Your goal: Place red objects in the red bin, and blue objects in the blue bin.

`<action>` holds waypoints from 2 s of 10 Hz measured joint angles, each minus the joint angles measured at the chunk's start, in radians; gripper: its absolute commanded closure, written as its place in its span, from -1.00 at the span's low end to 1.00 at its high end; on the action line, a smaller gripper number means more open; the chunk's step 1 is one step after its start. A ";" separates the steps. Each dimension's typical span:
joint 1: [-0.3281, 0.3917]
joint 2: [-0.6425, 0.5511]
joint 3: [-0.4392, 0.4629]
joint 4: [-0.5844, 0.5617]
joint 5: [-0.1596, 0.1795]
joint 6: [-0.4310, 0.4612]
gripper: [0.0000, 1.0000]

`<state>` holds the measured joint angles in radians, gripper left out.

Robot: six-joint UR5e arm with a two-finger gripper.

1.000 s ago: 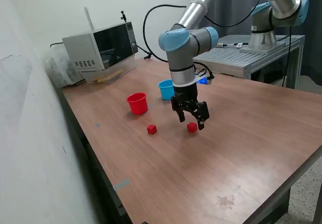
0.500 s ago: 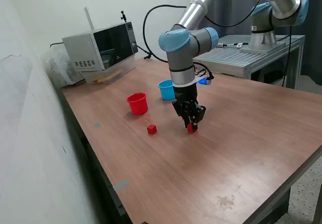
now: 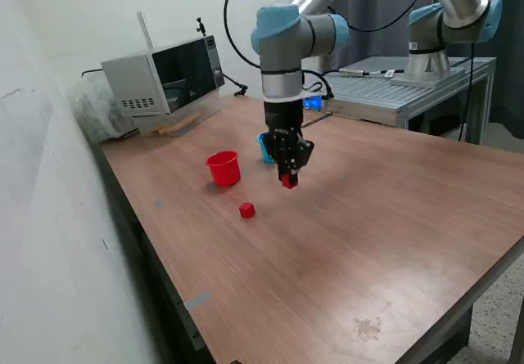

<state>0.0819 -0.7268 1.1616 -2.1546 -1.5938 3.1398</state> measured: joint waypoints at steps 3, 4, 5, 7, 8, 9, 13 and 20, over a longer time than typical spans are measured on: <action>-0.102 -0.068 0.000 -0.004 -0.063 0.026 1.00; -0.146 -0.075 0.000 -0.004 -0.080 0.032 1.00; -0.188 -0.077 0.002 -0.004 -0.089 0.036 1.00; -0.261 -0.076 0.005 -0.006 -0.095 0.038 1.00; -0.285 -0.071 0.007 -0.009 -0.095 0.038 1.00; -0.300 -0.061 0.010 -0.014 -0.094 0.038 1.00; -0.314 -0.023 0.014 -0.036 -0.090 0.038 -1.00; -0.199 -0.024 -0.048 -0.002 -0.062 -0.113 -1.00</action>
<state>-0.1171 -0.7509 1.1137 -2.1565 -1.6554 3.0265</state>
